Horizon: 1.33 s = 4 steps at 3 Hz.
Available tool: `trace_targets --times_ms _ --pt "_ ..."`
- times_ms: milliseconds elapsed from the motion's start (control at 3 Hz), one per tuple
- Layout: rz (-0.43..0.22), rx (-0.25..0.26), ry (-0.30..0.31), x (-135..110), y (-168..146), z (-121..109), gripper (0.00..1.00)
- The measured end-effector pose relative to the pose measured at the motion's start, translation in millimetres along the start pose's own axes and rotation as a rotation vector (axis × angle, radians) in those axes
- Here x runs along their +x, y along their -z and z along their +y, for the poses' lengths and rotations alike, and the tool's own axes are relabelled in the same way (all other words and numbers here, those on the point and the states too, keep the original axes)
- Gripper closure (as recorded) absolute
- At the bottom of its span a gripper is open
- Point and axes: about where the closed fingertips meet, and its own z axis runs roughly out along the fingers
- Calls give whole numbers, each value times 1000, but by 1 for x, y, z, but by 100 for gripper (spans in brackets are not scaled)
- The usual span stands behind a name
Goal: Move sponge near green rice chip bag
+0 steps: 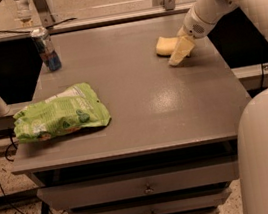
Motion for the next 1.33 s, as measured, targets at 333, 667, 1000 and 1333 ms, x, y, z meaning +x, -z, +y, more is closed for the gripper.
trace_targets --times_ms 333,667,1000,1333 --pt "0 0 0 -3 5 -1 62" --pt "0 0 0 -4 7 -2 86" --pt "-41 -28 34 -26 41 23 100" --pt "-88 -80 84 -49 84 73 100"
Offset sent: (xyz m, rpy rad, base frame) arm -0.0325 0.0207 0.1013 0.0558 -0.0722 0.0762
